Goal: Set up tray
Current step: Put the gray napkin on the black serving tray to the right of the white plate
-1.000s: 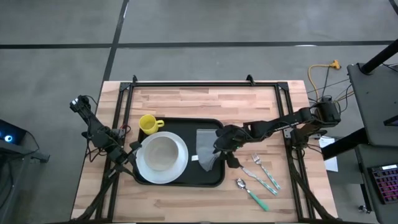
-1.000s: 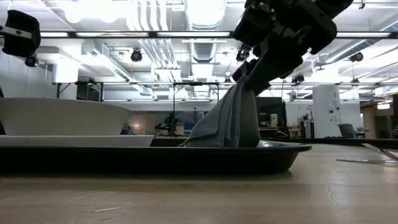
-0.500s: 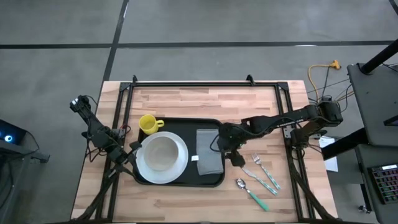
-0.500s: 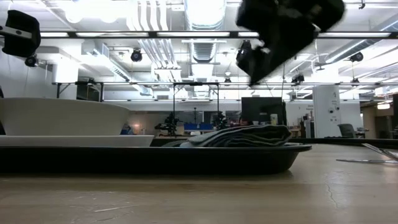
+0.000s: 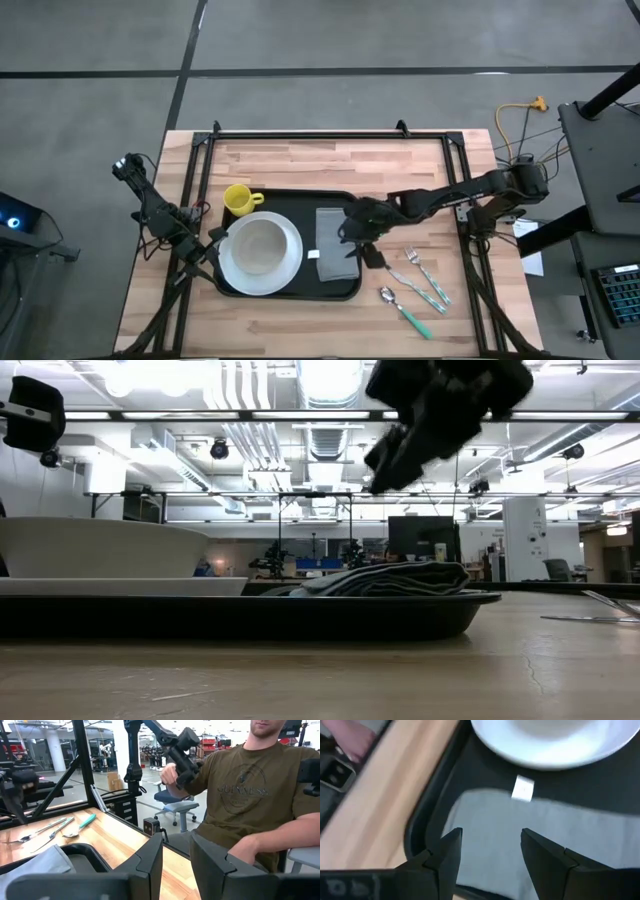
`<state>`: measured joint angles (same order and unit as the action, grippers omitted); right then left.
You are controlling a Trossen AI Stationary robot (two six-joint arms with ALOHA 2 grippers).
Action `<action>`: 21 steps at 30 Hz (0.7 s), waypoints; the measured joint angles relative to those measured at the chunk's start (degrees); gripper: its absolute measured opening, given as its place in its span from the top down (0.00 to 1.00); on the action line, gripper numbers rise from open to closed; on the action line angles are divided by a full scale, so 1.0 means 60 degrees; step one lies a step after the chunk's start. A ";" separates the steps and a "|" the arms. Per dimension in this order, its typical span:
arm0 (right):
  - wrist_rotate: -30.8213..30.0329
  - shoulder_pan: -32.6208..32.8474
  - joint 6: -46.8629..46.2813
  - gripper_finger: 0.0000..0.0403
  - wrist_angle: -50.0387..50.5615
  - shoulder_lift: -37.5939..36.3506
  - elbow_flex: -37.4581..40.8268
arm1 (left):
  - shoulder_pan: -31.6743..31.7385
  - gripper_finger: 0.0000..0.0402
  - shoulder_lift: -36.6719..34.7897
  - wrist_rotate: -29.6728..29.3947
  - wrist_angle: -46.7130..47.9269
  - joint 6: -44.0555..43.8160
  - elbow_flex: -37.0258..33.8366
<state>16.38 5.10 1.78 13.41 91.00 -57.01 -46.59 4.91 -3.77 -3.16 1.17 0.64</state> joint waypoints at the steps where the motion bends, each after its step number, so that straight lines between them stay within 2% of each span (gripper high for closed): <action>1: 0.0000 0.0019 0.0006 0.52 -0.0018 0.0188 0.0010 | 0.0003 0.80 0.0006 0.0000 -0.0003 0.0000 -0.0004; 12: 0.0015 0.0067 -0.0034 0.52 -0.0425 0.2142 -0.0267 | 0.0000 0.80 0.0004 0.0000 -0.0005 0.0000 -0.0003; 21: 0.0010 0.0273 -0.0028 0.52 -0.0477 0.3608 -0.1386 | 0.0004 0.80 0.0004 0.0000 -0.0004 0.0000 -0.0004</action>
<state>16.44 6.74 1.61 10.55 112.65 -65.33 -46.57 4.93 -3.77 -3.18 1.17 0.62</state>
